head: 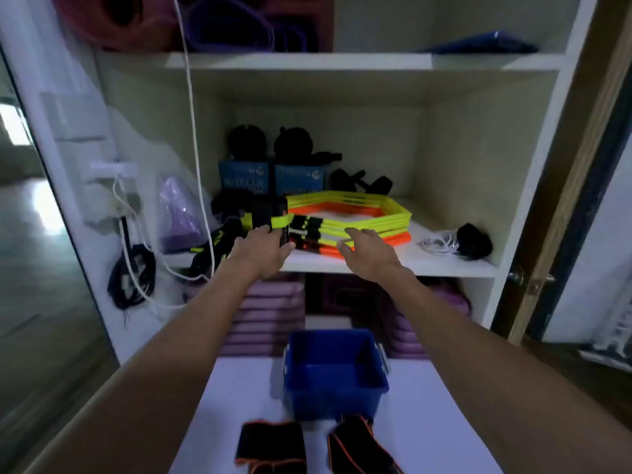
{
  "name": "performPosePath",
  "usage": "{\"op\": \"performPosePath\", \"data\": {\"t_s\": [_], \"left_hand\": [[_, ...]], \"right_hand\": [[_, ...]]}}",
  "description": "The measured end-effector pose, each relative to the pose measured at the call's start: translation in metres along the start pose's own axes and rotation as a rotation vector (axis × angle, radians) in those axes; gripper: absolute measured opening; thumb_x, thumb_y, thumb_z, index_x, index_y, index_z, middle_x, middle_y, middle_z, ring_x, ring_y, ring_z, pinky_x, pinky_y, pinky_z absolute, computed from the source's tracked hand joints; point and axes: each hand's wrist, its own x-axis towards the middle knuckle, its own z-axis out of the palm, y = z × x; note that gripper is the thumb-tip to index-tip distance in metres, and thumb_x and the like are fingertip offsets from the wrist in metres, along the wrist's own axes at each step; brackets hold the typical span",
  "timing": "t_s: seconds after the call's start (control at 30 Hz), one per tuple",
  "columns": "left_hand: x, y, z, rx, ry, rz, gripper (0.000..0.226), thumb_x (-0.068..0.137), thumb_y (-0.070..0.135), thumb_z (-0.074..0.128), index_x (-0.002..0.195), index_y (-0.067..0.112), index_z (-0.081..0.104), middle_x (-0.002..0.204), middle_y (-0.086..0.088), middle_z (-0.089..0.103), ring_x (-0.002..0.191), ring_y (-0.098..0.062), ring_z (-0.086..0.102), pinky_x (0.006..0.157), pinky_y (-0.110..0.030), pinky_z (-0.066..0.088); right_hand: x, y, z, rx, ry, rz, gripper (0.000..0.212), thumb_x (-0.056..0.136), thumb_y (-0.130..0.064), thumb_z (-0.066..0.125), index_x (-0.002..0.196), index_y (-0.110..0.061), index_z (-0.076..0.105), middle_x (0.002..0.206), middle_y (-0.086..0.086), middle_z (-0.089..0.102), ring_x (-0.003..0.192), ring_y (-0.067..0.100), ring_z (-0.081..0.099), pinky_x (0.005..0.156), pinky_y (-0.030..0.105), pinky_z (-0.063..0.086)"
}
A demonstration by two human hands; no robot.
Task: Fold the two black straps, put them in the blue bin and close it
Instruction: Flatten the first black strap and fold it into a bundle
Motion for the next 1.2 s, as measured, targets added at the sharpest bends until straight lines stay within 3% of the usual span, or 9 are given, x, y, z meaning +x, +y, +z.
{"op": "performPosePath", "data": {"t_s": [0.13, 0.37, 0.43, 0.57, 0.7, 0.77, 0.93, 1.03, 1.2], "left_hand": [[-0.059, -0.02, 0.092, 0.01, -0.179, -0.005, 0.055, 0.099, 0.045, 0.035, 0.142, 0.011, 0.036, 0.15, -0.016, 0.033, 0.135, -0.036, 0.037, 0.106, -0.048, 0.036], [-0.163, -0.045, 0.23, -0.009, -0.372, -0.093, 0.053, 0.098, 0.044, 0.036, 0.142, 0.013, 0.035, 0.148, -0.013, 0.036, 0.135, -0.034, 0.036, 0.105, -0.048, 0.033], [-0.179, -0.048, 0.25, -0.023, -0.394, -0.088, 0.051, 0.098, 0.045, 0.036, 0.138, 0.013, 0.04, 0.142, -0.011, 0.041, 0.131, -0.033, 0.04, 0.103, -0.047, 0.035], [-0.193, -0.047, 0.266, -0.02, -0.434, -0.049, 0.058, 0.094, 0.047, 0.043, 0.141, 0.014, 0.036, 0.143, -0.011, 0.041, 0.128, -0.032, 0.041, 0.102, -0.047, 0.036], [-0.209, -0.042, 0.282, -0.034, -0.482, -0.015, 0.099, 0.077, 0.057, 0.064, 0.15, 0.013, 0.014, 0.137, -0.013, 0.039, 0.124, -0.033, 0.042, 0.102, -0.046, 0.038], [-0.216, -0.037, 0.293, 0.011, -0.499, -0.021, 0.105, 0.076, 0.051, 0.069, 0.151, 0.012, 0.006, 0.138, -0.013, 0.036, 0.125, -0.033, 0.039, 0.104, -0.044, 0.036], [-0.227, -0.035, 0.304, 0.07, -0.497, -0.091, 0.088, 0.086, 0.027, 0.063, 0.151, 0.012, 0.005, 0.141, -0.014, 0.031, 0.127, -0.033, 0.036, 0.099, -0.045, 0.04], [-0.227, -0.039, 0.301, -0.161, -0.494, -0.196, 0.077, 0.086, 0.016, 0.06, 0.148, 0.013, 0.016, 0.136, -0.014, 0.031, 0.125, -0.037, 0.04, 0.089, -0.049, 0.047], [-0.215, -0.043, 0.295, -0.517, -0.302, -0.287, 0.05, 0.092, 0.003, 0.042, 0.141, 0.01, 0.038, 0.126, -0.017, 0.045, 0.106, -0.037, 0.056, 0.096, -0.041, 0.045]], "right_hand": [[-0.063, 0.021, 0.09, -0.051, -0.191, 0.049, 0.048, 0.1, -0.039, 0.041, 0.143, -0.018, 0.04, 0.145, 0.015, 0.042, 0.134, 0.033, 0.037, 0.106, 0.052, 0.036], [-0.179, 0.06, 0.229, 0.003, -0.536, 0.131, 0.05, 0.1, -0.039, 0.039, 0.146, -0.02, 0.035, 0.15, 0.014, 0.035, 0.142, 0.033, 0.024, 0.111, 0.051, 0.031], [-0.193, 0.063, 0.241, 0.006, -0.545, 0.109, 0.042, 0.098, -0.035, 0.041, 0.138, -0.021, 0.043, 0.14, 0.015, 0.045, 0.134, 0.035, 0.034, 0.105, 0.053, 0.037], [-0.197, 0.06, 0.247, 0.043, -0.555, 0.122, 0.044, 0.097, -0.035, 0.043, 0.14, -0.026, 0.042, 0.14, 0.011, 0.044, 0.131, 0.031, 0.039, 0.102, 0.053, 0.041], [-0.203, 0.058, 0.248, 0.115, -0.513, 0.125, 0.045, 0.099, -0.032, 0.045, 0.143, -0.023, 0.042, 0.139, 0.011, 0.045, 0.13, 0.029, 0.041, 0.103, 0.048, 0.041], [-0.21, 0.059, 0.252, 0.163, -0.532, 0.132, 0.047, 0.099, -0.031, 0.046, 0.144, -0.021, 0.041, 0.142, 0.012, 0.044, 0.132, 0.03, 0.04, 0.105, 0.049, 0.04], [-0.229, 0.066, 0.261, 0.23, -0.617, 0.115, 0.044, 0.098, -0.027, 0.051, 0.14, -0.014, 0.047, 0.137, 0.012, 0.047, 0.123, 0.029, 0.051, 0.103, 0.042, 0.043], [-0.238, 0.07, 0.267, 0.276, -0.642, 0.123, 0.04, 0.099, -0.027, 0.052, 0.136, -0.013, 0.052, 0.134, 0.01, 0.049, 0.119, 0.026, 0.055, 0.102, 0.039, 0.045], [-0.246, 0.074, 0.275, 0.337, -0.622, 0.138, 0.035, 0.099, -0.025, 0.052, 0.133, -0.014, 0.056, 0.128, 0.009, 0.054, 0.106, 0.021, 0.059, 0.094, 0.029, 0.045]]}}
